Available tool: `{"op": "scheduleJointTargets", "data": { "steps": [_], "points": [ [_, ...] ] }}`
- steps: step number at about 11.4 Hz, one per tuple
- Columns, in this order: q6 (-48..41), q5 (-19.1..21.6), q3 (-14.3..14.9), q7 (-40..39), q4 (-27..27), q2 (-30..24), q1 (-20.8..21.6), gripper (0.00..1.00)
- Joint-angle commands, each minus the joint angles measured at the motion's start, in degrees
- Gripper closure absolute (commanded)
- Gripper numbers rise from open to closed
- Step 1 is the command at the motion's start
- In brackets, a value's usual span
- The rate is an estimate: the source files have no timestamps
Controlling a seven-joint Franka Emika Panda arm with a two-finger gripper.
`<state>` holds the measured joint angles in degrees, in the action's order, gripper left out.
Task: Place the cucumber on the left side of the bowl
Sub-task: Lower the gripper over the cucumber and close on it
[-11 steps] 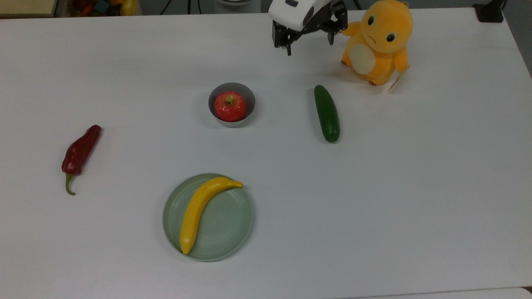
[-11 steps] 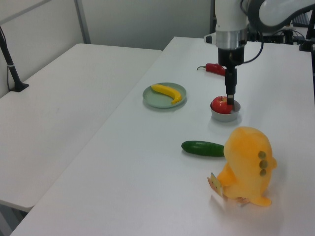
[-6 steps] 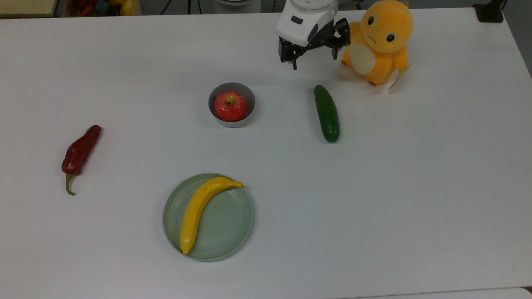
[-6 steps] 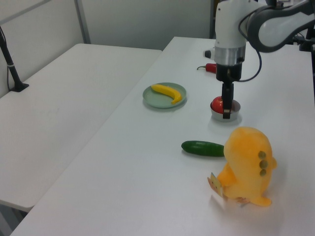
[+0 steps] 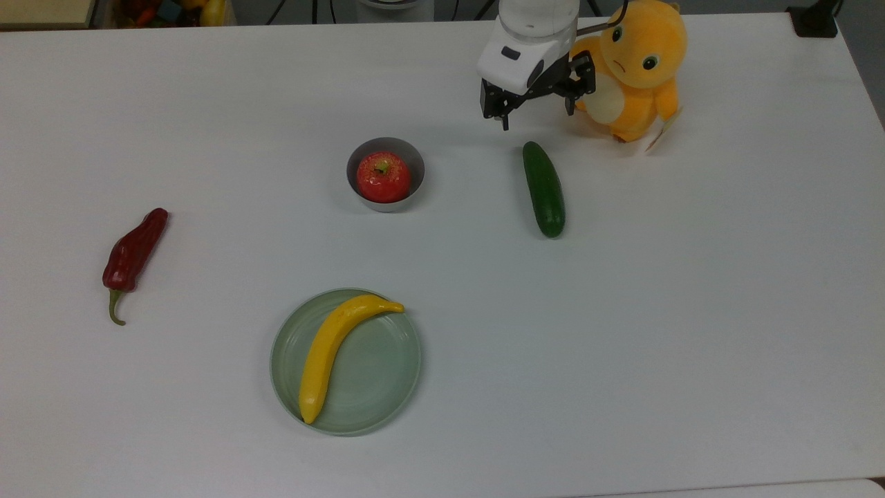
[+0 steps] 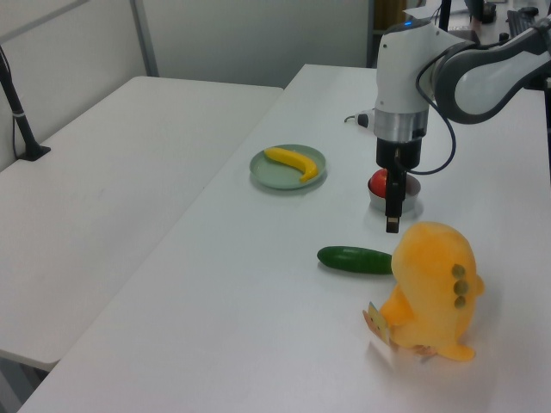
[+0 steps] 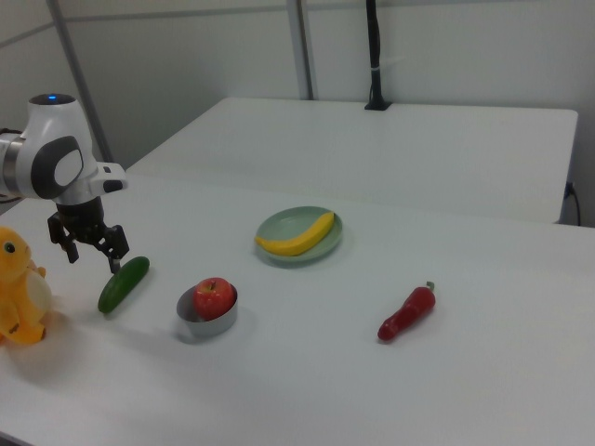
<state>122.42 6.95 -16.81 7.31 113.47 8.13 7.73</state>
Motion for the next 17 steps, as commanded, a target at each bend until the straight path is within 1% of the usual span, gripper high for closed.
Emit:
{"op": "scheduleJointTargets", "data": {
  "steps": [1, 2, 5, 7, 8, 12, 13, 14, 15, 16, 17],
  "points": [
    [3.0, 0.0, 0.1, 1.4, 1.0, 1.6, 1.1, 0.0],
    [3.3, -0.1, 0.1, 1.4, 1.0, 1.9, 1.1, 0.0],
    [4.2, -2.0, 0.1, 1.4, 0.8, 3.4, 1.8, 0.0],
    [7.8, -2.4, 0.1, 2.2, 0.8, 5.0, 1.9, 0.0],
    [8.9, -4.0, 0.1, 3.0, 0.8, 5.5, 1.9, 0.0],
    [12.7, -8.4, 0.2, 8.3, 0.9, 8.1, 2.8, 0.0],
    [12.8, -9.8, 0.1, 8.5, 0.9, 8.9, 2.8, 0.07],
    [12.9, -9.8, 0.1, 8.5, 0.8, 9.1, 2.7, 0.2],
    [12.9, -9.8, 0.1, 8.6, 0.9, 9.2, 2.8, 0.39],
    [12.8, -10.0, 0.1, 8.6, 0.9, 9.2, 2.8, 0.61],
    [12.8, -10.9, 0.1, 8.4, 0.9, 9.2, 2.8, 0.81]
  ]
}}
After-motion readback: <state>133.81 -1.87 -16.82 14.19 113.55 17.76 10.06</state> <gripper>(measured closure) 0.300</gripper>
